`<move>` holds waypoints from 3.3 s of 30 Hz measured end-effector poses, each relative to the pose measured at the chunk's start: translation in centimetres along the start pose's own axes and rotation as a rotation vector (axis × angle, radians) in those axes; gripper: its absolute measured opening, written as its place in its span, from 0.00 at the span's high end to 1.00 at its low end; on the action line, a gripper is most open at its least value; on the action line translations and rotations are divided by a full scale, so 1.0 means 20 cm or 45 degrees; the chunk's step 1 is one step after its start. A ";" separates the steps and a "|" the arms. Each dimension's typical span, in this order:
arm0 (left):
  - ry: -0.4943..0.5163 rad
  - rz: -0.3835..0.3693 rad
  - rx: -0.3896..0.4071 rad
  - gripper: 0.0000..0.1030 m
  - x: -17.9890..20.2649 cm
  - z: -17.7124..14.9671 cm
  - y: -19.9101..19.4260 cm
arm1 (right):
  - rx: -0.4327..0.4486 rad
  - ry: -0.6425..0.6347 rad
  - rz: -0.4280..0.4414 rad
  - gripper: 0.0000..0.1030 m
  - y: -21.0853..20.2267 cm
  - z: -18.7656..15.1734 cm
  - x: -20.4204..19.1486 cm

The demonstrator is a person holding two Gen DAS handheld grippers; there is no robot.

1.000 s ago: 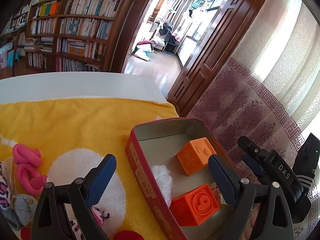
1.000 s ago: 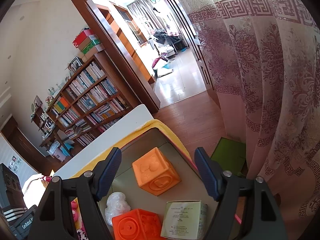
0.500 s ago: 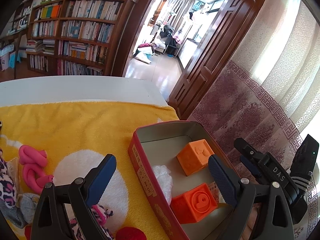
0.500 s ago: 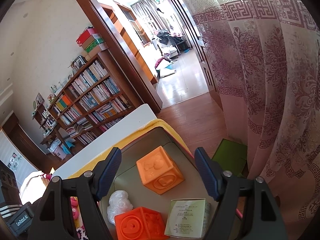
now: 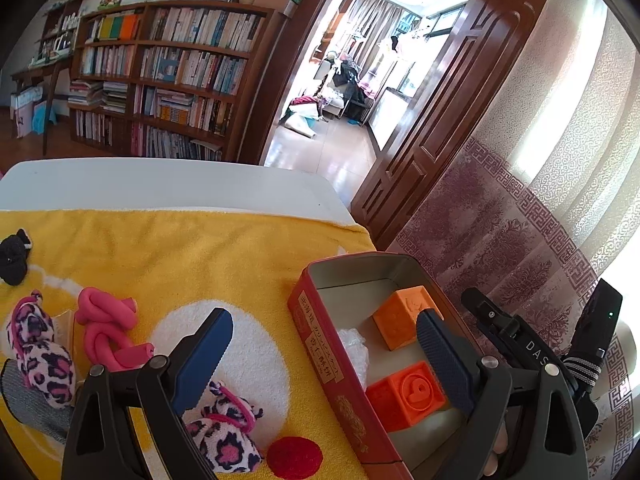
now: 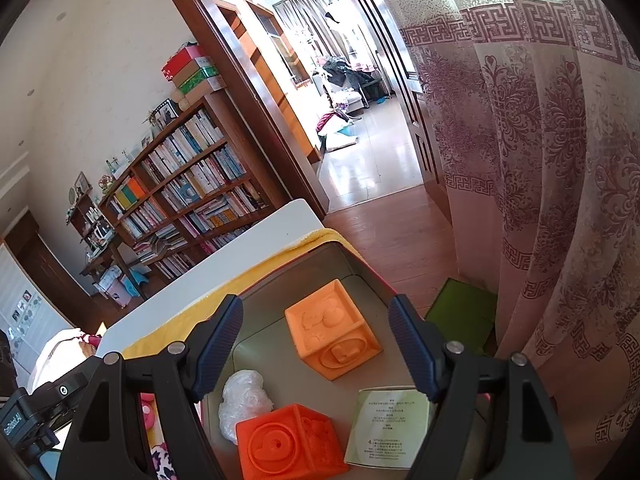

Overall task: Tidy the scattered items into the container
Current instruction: 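Withdraw both grippers from the tin toward the remaining toys, then grasp the pink leopard plush with the right gripper while the left grasps the black-white leopard plush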

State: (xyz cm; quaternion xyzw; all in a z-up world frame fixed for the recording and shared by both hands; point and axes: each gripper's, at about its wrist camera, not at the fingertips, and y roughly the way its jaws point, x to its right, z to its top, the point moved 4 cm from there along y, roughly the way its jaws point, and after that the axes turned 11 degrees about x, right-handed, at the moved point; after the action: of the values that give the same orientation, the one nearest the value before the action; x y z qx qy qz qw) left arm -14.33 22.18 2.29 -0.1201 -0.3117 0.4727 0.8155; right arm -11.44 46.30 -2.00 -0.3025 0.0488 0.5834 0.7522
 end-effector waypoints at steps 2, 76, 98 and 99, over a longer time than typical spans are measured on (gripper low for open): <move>0.003 0.015 0.010 0.08 -0.03 0.01 -0.04 | -0.010 -0.007 0.009 0.23 0.00 -0.01 -0.02; -0.110 0.390 0.096 0.38 -0.94 -0.08 -0.37 | -0.453 -0.779 0.335 0.25 -0.04 -0.92 -0.88; -0.040 0.334 0.109 0.38 -0.78 -0.08 -0.38 | -0.315 -0.629 0.345 0.47 -0.11 -0.73 -0.83; -0.035 0.331 0.110 0.38 -0.77 -0.08 -0.38 | -0.312 -0.617 0.349 0.47 -0.11 -0.72 -0.83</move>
State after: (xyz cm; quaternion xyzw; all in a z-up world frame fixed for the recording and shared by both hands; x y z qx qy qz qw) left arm -13.54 5.38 -1.33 -0.1179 -0.2840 0.5889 0.7475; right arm -10.63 24.59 -5.69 -0.2337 -0.1626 0.7361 0.6141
